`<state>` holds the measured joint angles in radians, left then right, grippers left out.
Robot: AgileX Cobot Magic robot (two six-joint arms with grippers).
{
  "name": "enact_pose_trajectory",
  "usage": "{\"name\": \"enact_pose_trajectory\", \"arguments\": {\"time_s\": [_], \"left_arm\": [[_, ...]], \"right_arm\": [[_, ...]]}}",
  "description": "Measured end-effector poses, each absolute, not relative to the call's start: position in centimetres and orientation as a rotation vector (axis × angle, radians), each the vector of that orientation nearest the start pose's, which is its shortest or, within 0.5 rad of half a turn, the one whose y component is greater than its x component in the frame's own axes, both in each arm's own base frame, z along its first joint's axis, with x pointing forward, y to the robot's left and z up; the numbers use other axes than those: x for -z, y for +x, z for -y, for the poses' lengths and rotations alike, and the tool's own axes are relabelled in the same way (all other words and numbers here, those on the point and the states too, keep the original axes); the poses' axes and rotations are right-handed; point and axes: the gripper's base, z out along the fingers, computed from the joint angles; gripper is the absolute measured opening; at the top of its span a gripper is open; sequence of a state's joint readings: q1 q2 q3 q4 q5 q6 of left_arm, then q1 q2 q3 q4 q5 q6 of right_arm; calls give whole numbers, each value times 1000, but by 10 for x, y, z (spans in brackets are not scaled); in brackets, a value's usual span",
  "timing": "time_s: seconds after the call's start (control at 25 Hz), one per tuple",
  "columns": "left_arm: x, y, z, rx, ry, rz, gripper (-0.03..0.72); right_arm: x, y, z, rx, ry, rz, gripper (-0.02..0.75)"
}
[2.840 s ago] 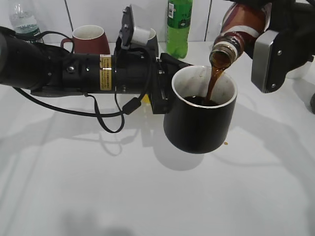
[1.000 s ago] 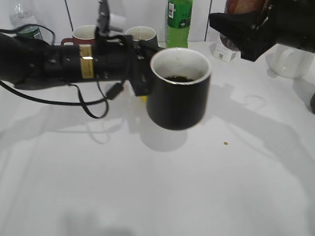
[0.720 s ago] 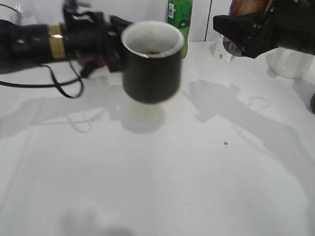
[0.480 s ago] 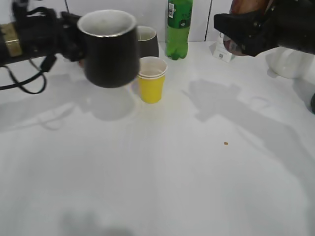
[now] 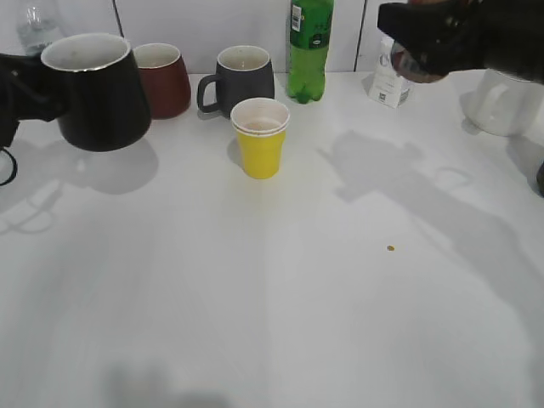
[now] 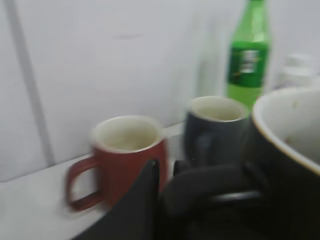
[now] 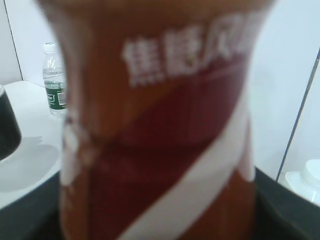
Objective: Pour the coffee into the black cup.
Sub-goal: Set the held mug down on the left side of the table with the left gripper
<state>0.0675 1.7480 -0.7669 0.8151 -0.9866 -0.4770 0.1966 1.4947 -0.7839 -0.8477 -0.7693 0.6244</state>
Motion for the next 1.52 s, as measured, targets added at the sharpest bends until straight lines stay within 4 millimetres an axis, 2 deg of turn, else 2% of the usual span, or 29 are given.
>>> {"name": "enact_pose_trajectory", "arguments": {"time_s": [0.24,0.64,0.84,1.2,1.52], "left_arm": [[-195,338,23,309,409,-1579,54],[-149,353,8,217,240,-1610,54],[-128,364,7,221,229,-1639,54],[-114,384,5,220,223,-1633,54],[-110,385,5,222,217,-1639,59]], "right_arm": [[-276,297,-106,-558,-581,-1524,527],[-276,298,-105,-561,-564,-1525,527],[-277,298,-105,-561,-563,-1525,527],[-277,298,-105,-562,-561,-1525,527],[-276,298,-105,-560,-560,-1528,527]]}}
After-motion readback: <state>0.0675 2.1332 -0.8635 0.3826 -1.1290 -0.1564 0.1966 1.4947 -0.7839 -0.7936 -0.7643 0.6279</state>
